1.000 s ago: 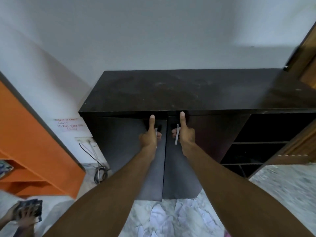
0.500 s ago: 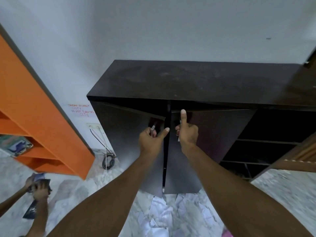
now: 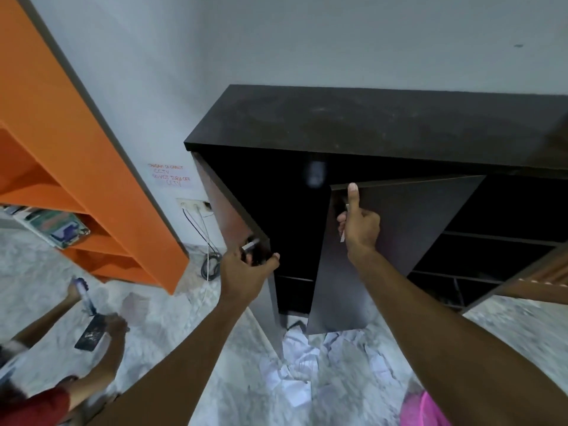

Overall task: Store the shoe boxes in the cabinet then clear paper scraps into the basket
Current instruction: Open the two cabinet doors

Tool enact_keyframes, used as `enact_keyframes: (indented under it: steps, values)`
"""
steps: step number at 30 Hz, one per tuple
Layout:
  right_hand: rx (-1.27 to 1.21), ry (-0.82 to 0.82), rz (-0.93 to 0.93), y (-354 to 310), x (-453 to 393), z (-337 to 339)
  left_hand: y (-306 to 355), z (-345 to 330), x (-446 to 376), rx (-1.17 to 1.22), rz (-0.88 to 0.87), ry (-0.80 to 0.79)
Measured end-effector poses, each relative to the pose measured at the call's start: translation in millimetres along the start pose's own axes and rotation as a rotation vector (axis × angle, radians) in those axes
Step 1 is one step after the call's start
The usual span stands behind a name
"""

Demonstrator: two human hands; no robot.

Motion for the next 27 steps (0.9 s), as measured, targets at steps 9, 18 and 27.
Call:
enact_keyframes:
  steps: [9, 18, 27]
  values:
    - [-0.007, 0.305, 0.037, 2.3, 65.8, 18.1, -23.8, 65.6, 17.5, -0.064, -0.024, -0.137]
    - [-0.023, 0.238, 0.163, 28.9, 118.7, 68.8, -36.6, 88.7, 15.0, -0.125, -0.158, -0.096]
    - [0.3, 0.353, 0.243, 15.8, 170.3, 106.8, -23.6, 81.5, 34.0, -0.203, -0.24, 0.009]
Point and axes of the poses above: each hand's wrist, its own x-axis away from the middle knuckle, its own z-axis out of the back of the hand, y = z × x, the point moved 10 cm from there along -x, towards the middle knuckle, and after that the axes turned 10 degrees about -y, right-handed, at the moved point
